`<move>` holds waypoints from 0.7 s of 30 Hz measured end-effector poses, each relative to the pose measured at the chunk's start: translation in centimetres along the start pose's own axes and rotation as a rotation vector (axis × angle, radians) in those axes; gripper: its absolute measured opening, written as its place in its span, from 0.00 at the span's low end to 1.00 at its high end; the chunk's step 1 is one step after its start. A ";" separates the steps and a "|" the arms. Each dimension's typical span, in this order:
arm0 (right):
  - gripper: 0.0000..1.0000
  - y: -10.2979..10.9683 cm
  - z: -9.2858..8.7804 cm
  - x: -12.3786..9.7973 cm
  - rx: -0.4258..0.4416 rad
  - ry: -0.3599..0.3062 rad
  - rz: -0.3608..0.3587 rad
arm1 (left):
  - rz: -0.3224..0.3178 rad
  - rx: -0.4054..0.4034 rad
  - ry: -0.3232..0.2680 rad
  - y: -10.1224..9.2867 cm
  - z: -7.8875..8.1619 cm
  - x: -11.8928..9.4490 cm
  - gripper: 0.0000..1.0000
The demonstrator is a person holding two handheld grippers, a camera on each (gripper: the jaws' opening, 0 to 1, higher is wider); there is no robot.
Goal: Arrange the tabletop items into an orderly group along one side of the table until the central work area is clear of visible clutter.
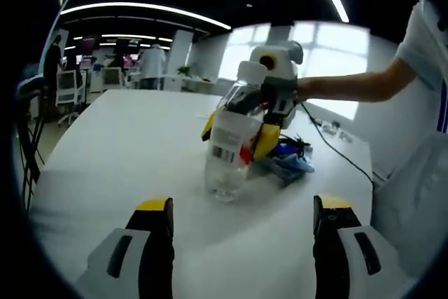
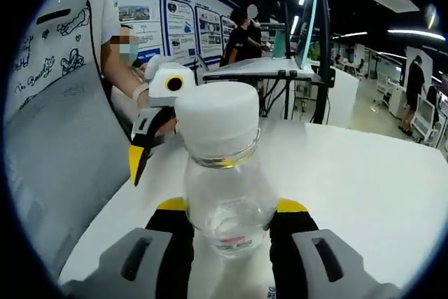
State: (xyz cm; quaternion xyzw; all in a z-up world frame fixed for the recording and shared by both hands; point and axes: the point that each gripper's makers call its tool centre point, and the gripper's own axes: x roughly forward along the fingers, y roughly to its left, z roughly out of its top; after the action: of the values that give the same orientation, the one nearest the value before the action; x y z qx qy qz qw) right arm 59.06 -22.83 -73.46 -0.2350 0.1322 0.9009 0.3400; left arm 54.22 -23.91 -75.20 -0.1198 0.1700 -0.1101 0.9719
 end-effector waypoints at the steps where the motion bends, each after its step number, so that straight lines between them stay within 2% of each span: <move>1: 0.38 -0.1 0.0 0.0 0.009 -0.002 -0.012 | 0.000 -0.001 0.000 0.0 0.0 0.0 0.79; 5: 0.38 -0.6 0.2 0.1 0.063 -0.037 -0.098 | -0.001 -0.008 -0.001 -0.1 0.0 0.1 0.78; 9: 0.37 -0.6 0.3 0.1 0.092 -0.060 -0.149 | -0.003 -0.012 0.000 0.0 -0.1 0.1 0.78; 14: 0.37 -1.9 0.2 -0.2 0.156 -0.087 -0.240 | -0.004 -0.020 -0.001 0.0 -0.2 0.3 0.78; 15: 0.37 -1.8 0.3 -0.2 0.145 -0.091 -0.244 | -0.004 -0.021 -0.002 0.0 -0.2 0.3 0.78; 16: 0.36 -2.4 0.5 -0.5 0.145 -0.100 -0.297 | -0.006 -0.020 -0.003 0.0 -0.2 0.3 0.77; 17: 0.36 -2.5 0.7 -0.6 0.141 -0.106 -0.309 | -0.005 -0.020 -0.002 -0.1 -0.2 0.3 0.77; 19: 0.37 -3.4 1.2 -1.2 0.173 -0.134 -0.385 | -0.004 -0.025 -0.005 0.0 -0.2 0.3 0.77; 21: 0.37 -4.2 1.3 -1.5 0.179 -0.126 -0.450 | -0.004 -0.028 -0.004 0.1 -0.3 0.3 0.77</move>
State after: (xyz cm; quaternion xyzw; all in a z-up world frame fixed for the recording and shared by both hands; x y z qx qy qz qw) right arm 62.43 -20.04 -71.96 -0.1709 0.1344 0.8000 0.5592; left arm 54.42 -23.96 -75.58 -0.1340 0.1692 -0.1093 0.9703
